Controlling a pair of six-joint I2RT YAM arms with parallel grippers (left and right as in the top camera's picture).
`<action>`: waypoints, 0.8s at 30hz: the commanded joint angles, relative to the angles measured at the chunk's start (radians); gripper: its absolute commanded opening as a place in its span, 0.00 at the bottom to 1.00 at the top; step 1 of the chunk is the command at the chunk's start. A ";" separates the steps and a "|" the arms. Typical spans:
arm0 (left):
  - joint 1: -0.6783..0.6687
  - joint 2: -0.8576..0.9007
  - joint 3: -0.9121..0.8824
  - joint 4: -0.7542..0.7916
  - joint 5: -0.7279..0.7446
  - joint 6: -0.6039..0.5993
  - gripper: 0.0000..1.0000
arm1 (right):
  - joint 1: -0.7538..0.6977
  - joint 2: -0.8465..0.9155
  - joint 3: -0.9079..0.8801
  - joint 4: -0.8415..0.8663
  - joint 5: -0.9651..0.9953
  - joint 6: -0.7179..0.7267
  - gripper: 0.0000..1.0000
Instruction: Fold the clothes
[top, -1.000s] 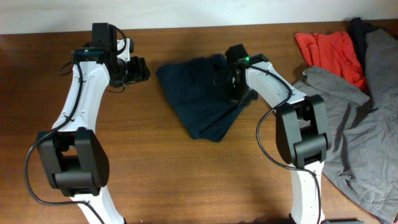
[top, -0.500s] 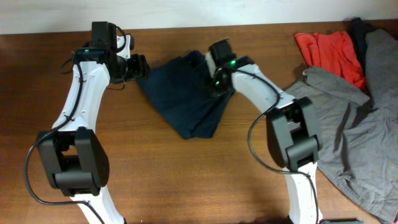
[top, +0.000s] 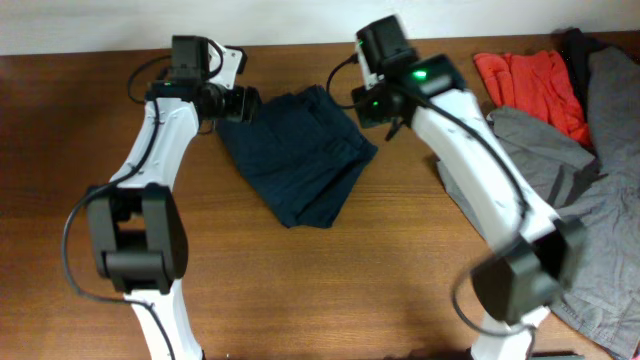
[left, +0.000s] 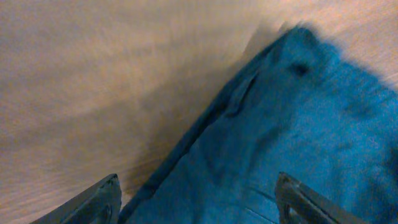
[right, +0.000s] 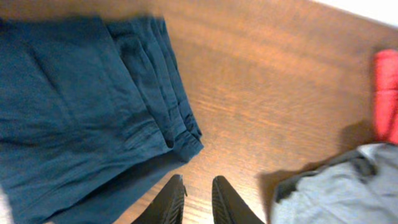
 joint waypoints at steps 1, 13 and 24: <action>-0.006 0.093 0.013 0.002 -0.003 0.029 0.77 | 0.005 -0.058 0.008 -0.029 0.026 0.005 0.20; 0.008 0.161 0.013 -0.373 -0.169 -0.016 0.37 | 0.005 -0.078 0.008 -0.098 0.026 0.004 0.21; 0.109 0.155 0.014 -0.586 -0.114 -0.111 0.30 | 0.005 -0.076 0.006 -0.133 0.026 0.004 0.21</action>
